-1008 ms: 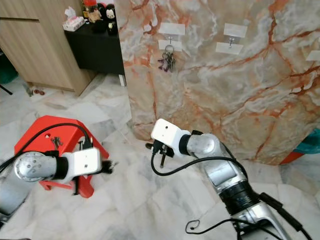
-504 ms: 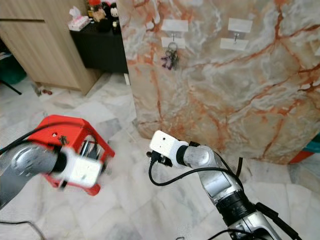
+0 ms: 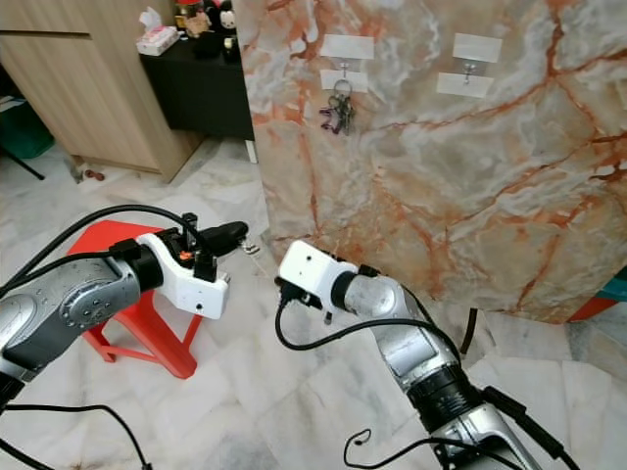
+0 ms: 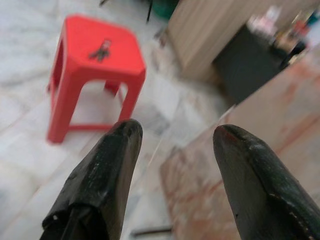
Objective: Hang keys on a hook
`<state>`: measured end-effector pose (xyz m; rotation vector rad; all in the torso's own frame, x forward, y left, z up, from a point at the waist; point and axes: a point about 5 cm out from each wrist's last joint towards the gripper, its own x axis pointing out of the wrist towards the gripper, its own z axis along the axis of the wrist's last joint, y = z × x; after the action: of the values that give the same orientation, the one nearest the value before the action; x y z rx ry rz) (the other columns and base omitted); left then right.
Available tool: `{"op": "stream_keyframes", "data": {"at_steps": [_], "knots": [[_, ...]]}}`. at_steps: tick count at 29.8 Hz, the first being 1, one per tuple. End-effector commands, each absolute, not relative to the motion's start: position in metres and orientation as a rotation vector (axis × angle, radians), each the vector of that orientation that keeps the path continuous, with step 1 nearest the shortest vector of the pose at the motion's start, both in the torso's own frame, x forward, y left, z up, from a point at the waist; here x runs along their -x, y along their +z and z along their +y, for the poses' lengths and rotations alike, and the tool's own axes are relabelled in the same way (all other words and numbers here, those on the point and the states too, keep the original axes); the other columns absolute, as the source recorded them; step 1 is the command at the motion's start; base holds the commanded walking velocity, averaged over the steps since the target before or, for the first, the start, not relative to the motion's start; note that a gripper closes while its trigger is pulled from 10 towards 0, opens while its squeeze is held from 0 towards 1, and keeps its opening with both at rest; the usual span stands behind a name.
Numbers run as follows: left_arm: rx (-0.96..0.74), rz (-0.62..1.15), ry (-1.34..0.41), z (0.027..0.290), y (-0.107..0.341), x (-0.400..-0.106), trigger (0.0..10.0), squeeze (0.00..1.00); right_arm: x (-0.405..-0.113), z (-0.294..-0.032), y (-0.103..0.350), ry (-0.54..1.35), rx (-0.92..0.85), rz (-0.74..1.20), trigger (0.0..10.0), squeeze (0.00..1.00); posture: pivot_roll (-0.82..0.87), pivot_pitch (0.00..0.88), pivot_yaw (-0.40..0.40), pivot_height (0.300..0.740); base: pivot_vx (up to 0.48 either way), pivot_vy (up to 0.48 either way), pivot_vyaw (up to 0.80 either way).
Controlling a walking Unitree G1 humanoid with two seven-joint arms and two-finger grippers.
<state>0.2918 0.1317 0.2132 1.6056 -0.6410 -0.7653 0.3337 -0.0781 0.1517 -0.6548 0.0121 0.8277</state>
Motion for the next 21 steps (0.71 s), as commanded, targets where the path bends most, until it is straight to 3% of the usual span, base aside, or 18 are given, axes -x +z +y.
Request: {"op": "stream_keyframes", "data": {"at_steps": [1, 6, 16, 21], "knots": [[-1.607, -0.675, -0.755, 0.133, 0.218, -0.293, 10.0, 0.00, -0.334, -0.077, 0.160, 0.828, 0.645, -0.043, 10.0, 0.00, 0.13, 0.109, 0.027, 0.740, 0.000, 0.000, 0.00], [-1.602, -0.712, -0.885, 0.131, 0.206, -0.285, 10.0, 0.00, -0.345, -0.097, 0.164, 0.735, 0.696, -0.046, 10.0, 0.00, 0.13, 0.114, 0.029, 0.740, 0.000, 0.000, 0.00], [-1.557, -0.657, -1.005, 0.129, 0.187, -0.278, 10.0, 0.00, -0.347, -0.101, 0.167, 0.712, 0.687, -0.067, 10.0, 0.00, 0.13, 0.116, 0.030, 0.740, 0.000, 0.000, 0.00], [-1.510, -0.811, -0.755, 0.131, 0.208, -0.288, 10.0, 0.00, -0.349, -0.102, 0.165, 0.699, 0.690, -0.069, 10.0, 0.00, 0.12, 0.112, 0.030, 0.740, 0.000, 0.000, 0.00]]}}
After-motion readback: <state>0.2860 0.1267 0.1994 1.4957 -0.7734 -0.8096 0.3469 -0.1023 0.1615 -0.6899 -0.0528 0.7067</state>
